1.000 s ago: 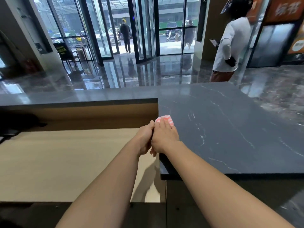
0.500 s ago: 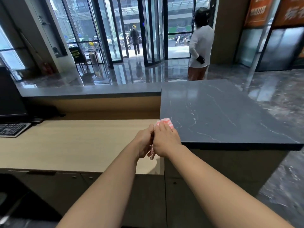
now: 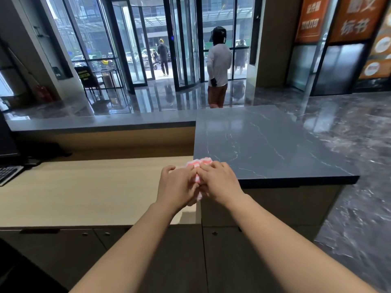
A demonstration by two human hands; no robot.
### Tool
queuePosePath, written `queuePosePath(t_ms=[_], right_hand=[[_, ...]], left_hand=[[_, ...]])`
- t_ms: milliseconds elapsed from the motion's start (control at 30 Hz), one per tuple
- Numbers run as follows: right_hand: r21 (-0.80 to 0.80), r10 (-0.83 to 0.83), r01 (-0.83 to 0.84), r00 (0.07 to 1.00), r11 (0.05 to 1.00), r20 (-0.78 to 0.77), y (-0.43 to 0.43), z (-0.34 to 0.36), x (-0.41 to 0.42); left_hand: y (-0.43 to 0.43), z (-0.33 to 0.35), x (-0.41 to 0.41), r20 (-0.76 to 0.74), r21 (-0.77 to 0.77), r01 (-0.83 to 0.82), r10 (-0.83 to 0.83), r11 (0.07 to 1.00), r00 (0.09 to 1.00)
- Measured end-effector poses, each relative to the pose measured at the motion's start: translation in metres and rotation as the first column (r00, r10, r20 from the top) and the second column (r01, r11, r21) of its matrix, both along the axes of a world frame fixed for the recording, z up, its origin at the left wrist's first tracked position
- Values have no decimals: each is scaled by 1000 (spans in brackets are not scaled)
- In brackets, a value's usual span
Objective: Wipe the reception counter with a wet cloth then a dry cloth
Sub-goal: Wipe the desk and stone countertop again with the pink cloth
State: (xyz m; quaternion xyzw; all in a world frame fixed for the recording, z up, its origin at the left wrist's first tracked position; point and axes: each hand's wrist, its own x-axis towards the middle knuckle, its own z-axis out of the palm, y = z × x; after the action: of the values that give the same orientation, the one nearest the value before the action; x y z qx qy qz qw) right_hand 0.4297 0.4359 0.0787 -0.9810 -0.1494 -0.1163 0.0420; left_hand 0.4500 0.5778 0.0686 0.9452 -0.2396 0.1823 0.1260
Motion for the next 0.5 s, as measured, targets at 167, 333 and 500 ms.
queuePosePath(t_ms=[167,333,500], right_hand=[[1,15,-15,1000,1000,24,-12,0,-1],[14,-15,14,997,1000,71,-24,-5,-5],[-14,-90,91,994,996,66,-55,-5,-15]], left_hand=[[-12,-4,4,88,65,-50,45,997,995],[-33,1,-4,109,112,-39,27,993,994],[-72,4,-12,101,163,-22,6,986,995]])
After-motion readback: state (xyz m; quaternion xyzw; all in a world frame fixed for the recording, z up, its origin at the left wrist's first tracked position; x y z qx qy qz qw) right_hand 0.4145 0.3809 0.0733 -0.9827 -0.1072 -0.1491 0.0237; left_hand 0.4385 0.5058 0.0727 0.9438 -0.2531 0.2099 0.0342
